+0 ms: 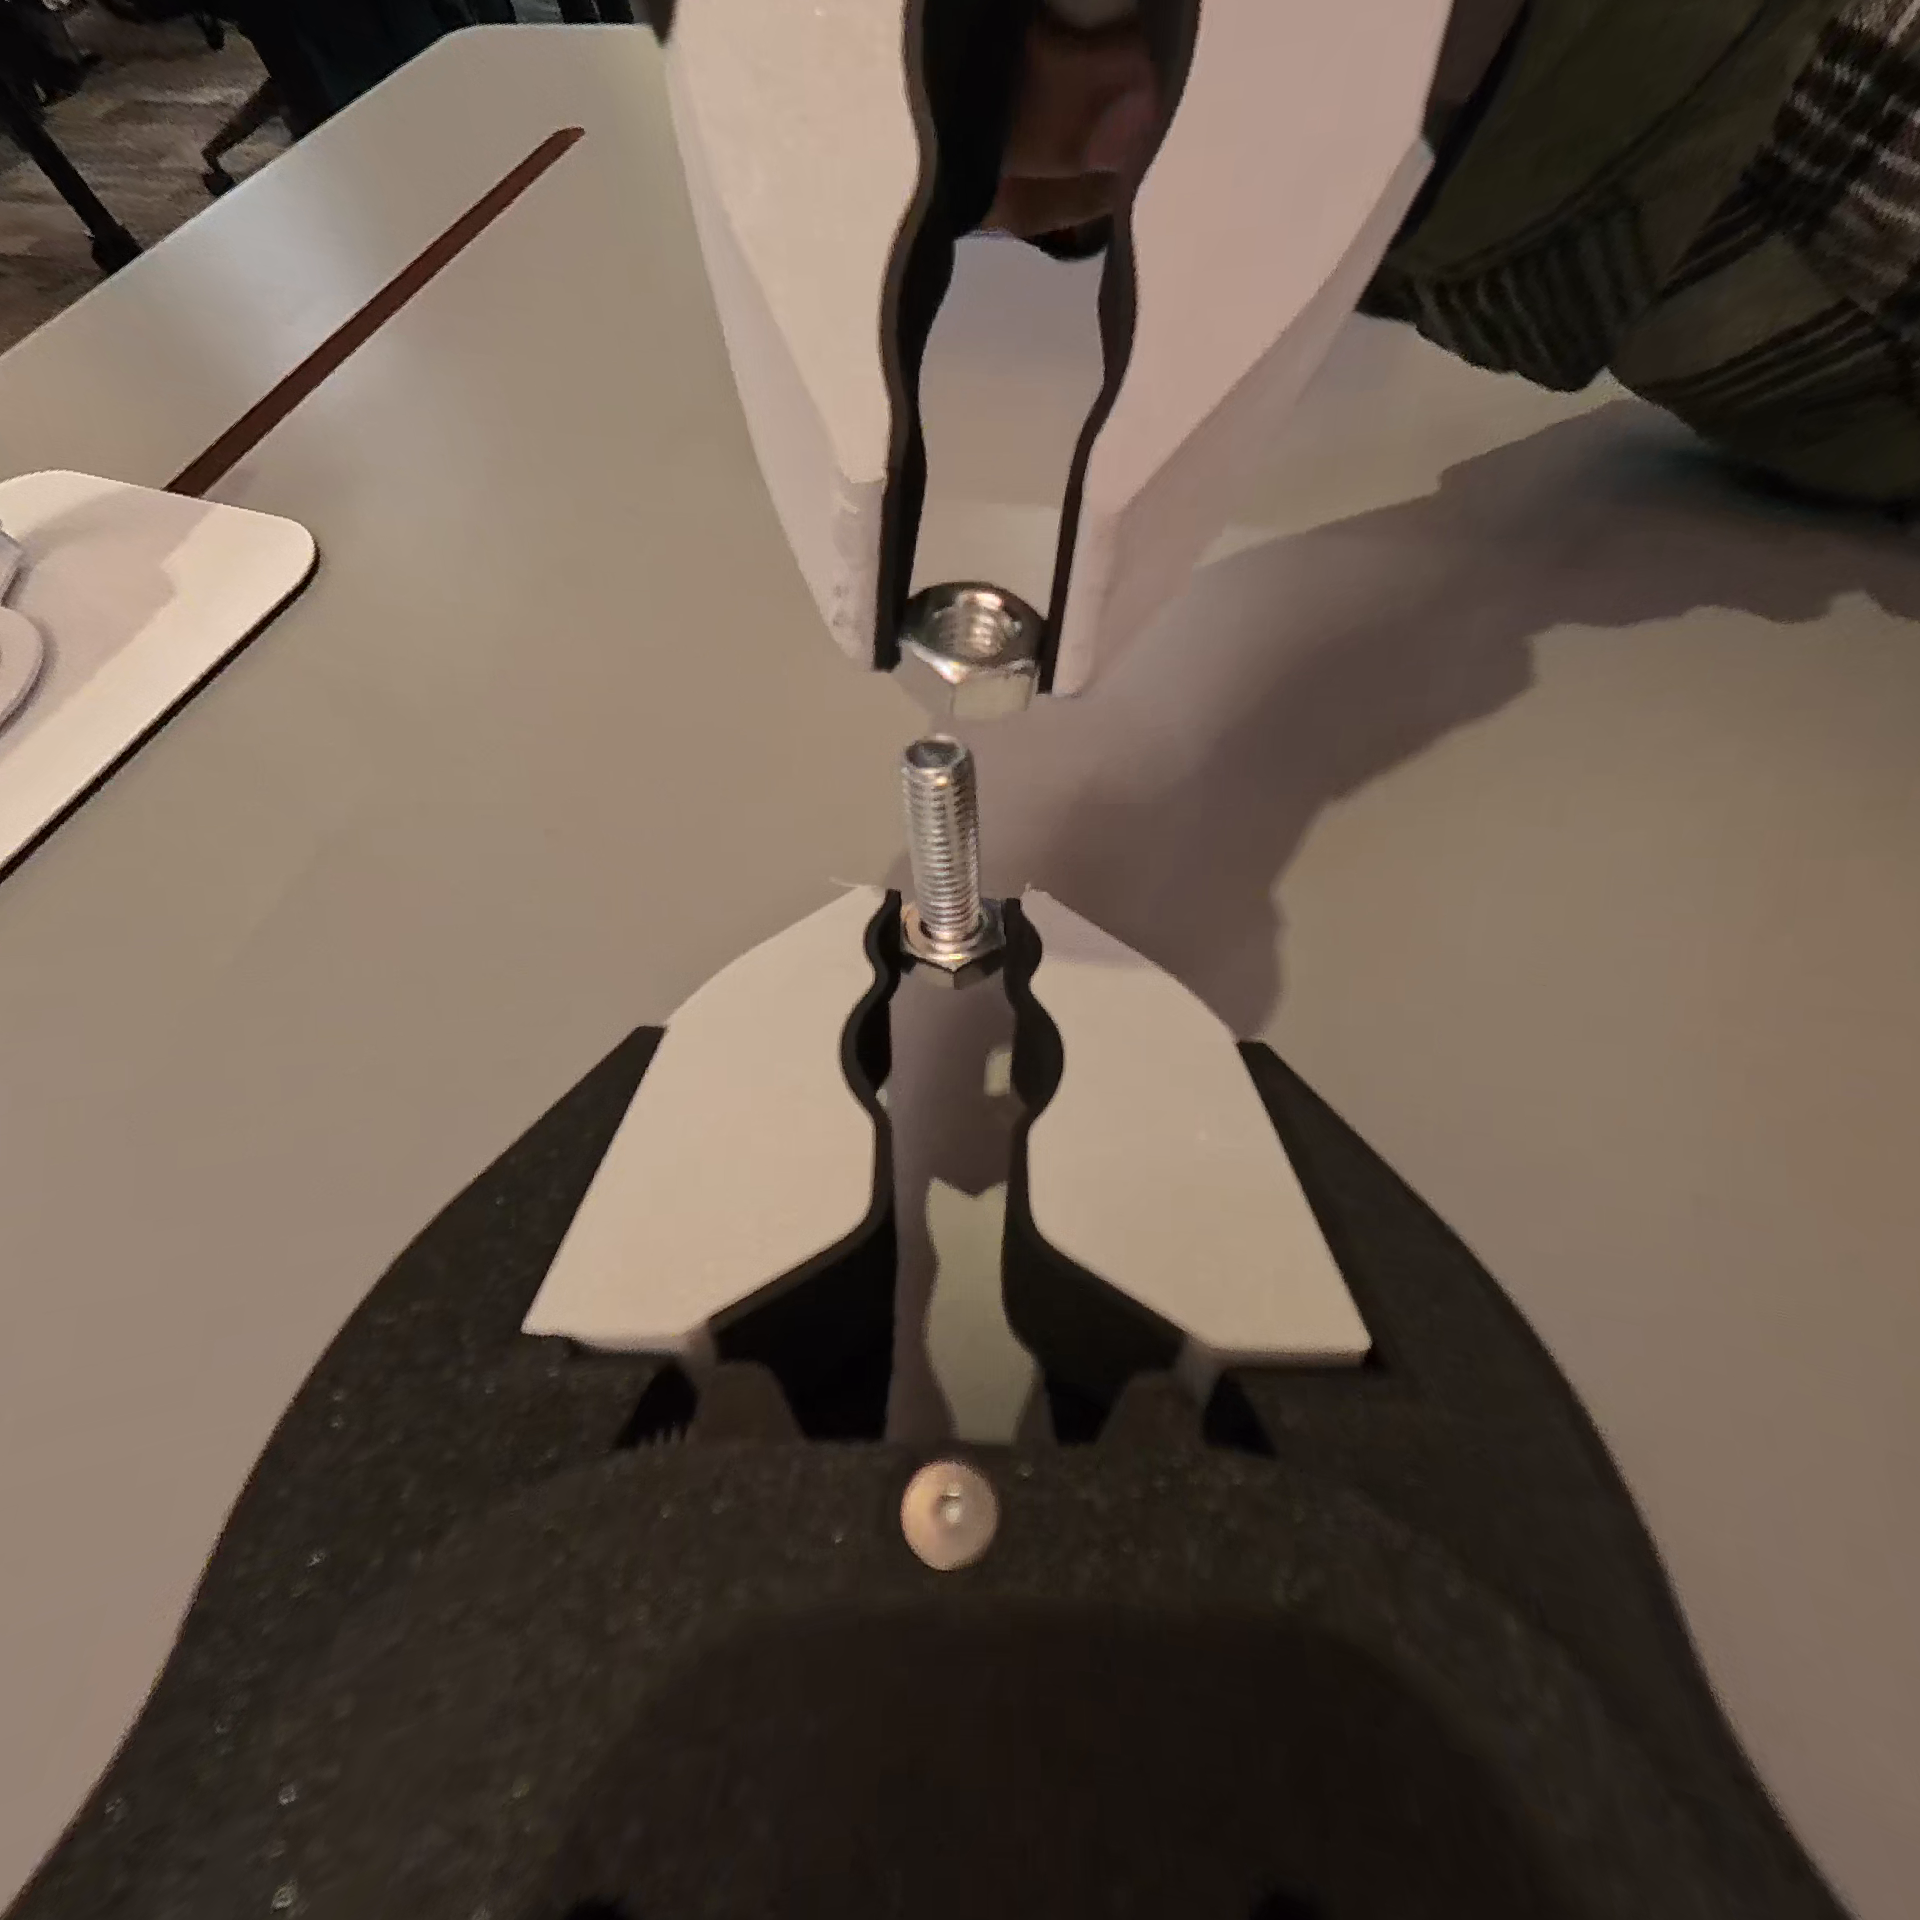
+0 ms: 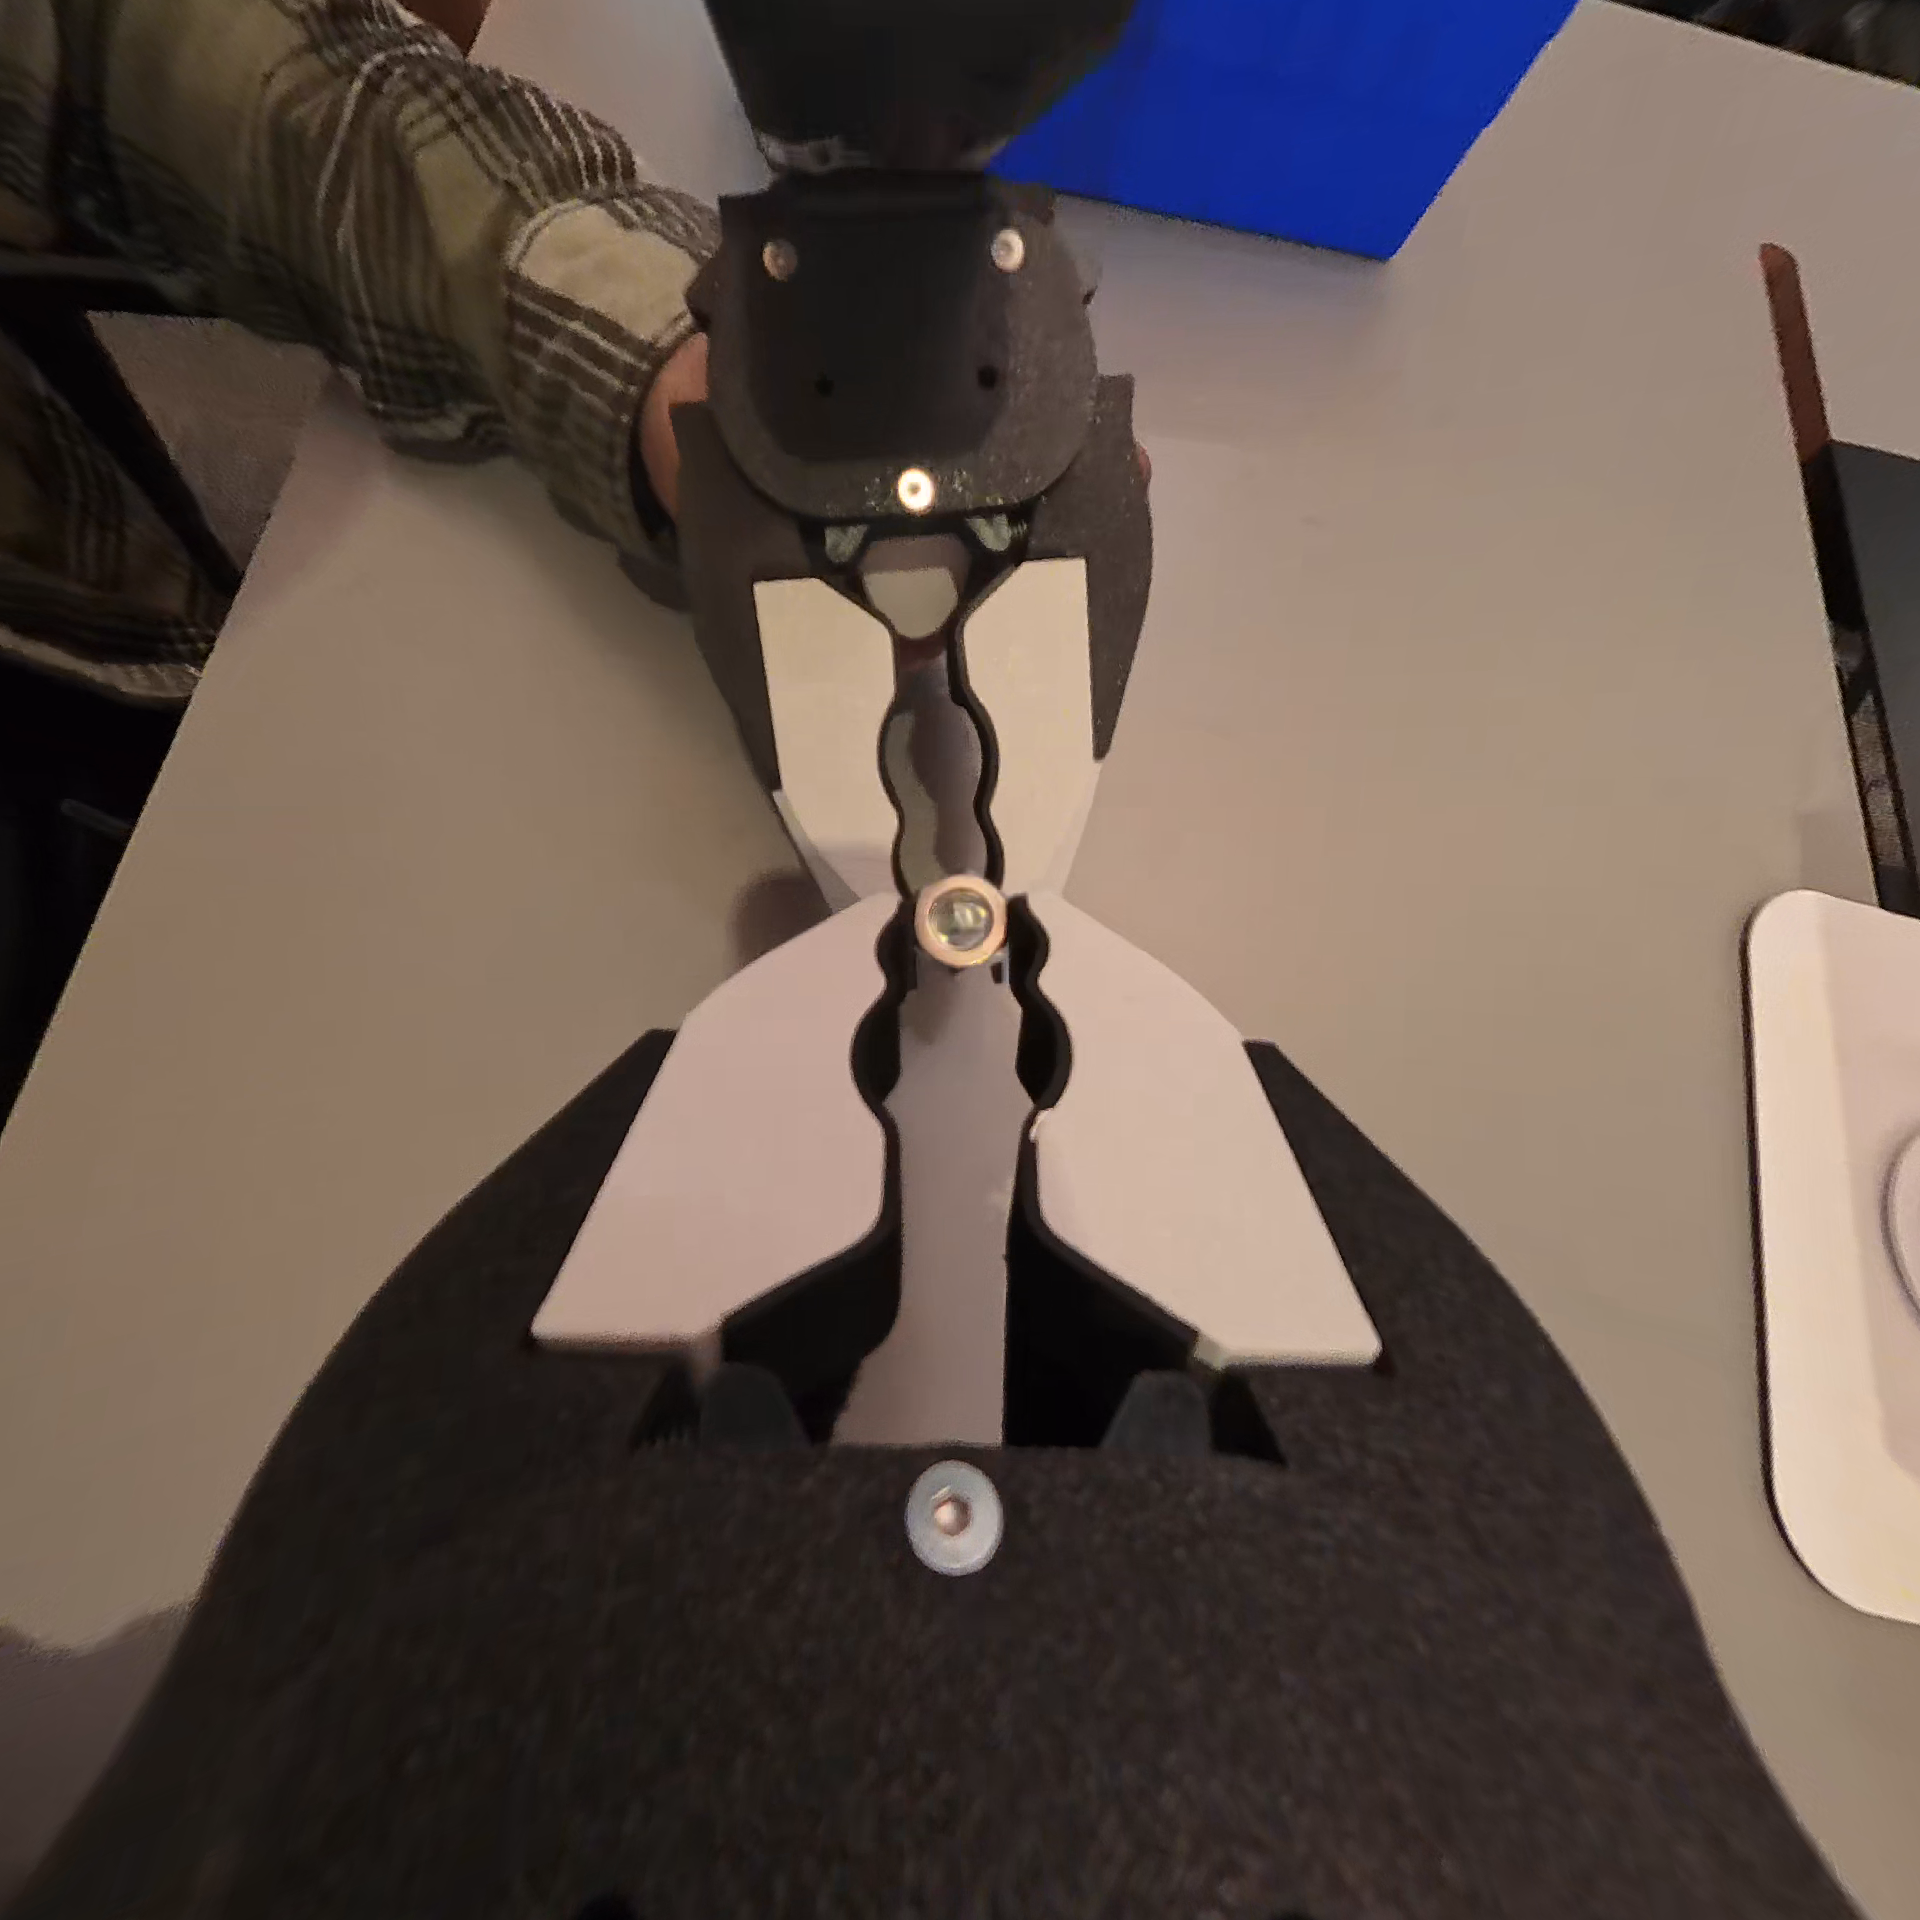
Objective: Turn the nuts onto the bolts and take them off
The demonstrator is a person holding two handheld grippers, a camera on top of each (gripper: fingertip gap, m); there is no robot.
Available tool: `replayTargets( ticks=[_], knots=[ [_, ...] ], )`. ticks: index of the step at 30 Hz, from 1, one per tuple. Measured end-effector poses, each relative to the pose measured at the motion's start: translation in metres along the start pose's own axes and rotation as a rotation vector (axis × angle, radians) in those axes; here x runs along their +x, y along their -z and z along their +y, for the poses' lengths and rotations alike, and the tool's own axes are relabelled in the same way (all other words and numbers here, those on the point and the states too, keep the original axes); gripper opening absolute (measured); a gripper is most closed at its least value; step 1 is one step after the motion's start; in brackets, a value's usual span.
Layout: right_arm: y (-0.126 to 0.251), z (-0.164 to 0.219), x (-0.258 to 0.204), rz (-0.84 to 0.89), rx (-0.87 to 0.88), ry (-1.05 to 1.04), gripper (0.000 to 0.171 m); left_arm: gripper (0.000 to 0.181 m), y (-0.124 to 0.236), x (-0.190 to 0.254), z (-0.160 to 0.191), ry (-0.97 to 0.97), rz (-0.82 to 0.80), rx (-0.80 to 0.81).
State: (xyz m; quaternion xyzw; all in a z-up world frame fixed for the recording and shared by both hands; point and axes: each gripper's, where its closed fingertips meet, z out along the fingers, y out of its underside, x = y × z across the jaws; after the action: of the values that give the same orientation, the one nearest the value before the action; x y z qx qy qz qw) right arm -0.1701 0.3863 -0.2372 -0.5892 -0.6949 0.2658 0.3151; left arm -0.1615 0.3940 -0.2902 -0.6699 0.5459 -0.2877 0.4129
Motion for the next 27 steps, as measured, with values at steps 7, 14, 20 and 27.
replayTargets(
  ticks=[7, 14, 20, 27],
  knots=[
    [-0.007, -0.004, 0.002, -0.029, -0.073, 0.034, 0.017, 0.018, 0.004, 0.0, -0.005, -0.004, -0.002, 0.027],
    [-0.004, -0.009, -0.001, -0.072, -0.01, 0.011, 0.017, 0.018, 0.007, 0.001, -0.011, -0.033, -0.012, 0.076],
    [0.001, -0.017, -0.004, -0.113, 0.069, -0.003, 0.017, 0.018, 0.012, 0.004, -0.02, -0.061, -0.019, 0.135],
    [0.007, -0.03, -0.004, -0.122, 0.182, 0.054, 0.017, 0.018, 0.019, 0.005, -0.03, -0.049, -0.009, 0.208]
  ],
)
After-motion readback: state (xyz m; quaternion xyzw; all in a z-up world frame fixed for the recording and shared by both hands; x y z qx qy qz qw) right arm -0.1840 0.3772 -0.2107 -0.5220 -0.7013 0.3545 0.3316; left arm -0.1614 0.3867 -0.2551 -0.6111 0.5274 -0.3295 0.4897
